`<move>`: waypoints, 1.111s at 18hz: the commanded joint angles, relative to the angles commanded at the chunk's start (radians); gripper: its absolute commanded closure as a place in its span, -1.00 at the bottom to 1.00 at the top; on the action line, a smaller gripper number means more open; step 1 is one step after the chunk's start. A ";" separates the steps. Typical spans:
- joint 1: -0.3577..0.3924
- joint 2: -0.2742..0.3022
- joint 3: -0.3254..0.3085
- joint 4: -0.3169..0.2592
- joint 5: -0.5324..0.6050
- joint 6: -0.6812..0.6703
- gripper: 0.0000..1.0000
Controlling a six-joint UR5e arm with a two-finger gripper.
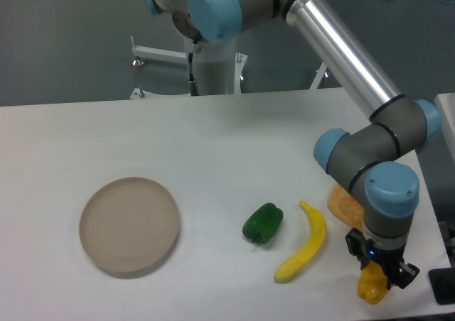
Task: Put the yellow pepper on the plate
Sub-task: 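Hold the yellow pepper in the gripper and begin lifting it, then carry the yellow pepper over the green pepper toward the beige plate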
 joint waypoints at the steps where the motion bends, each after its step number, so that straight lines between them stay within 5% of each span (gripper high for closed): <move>1: 0.000 0.000 0.000 0.000 0.000 -0.002 -0.13; 13: -0.005 0.029 -0.031 -0.008 0.005 -0.018 -0.14; 18: -0.038 0.196 -0.205 -0.021 -0.034 -0.224 -0.14; 20: -0.069 0.277 -0.276 -0.093 -0.037 -0.297 -0.13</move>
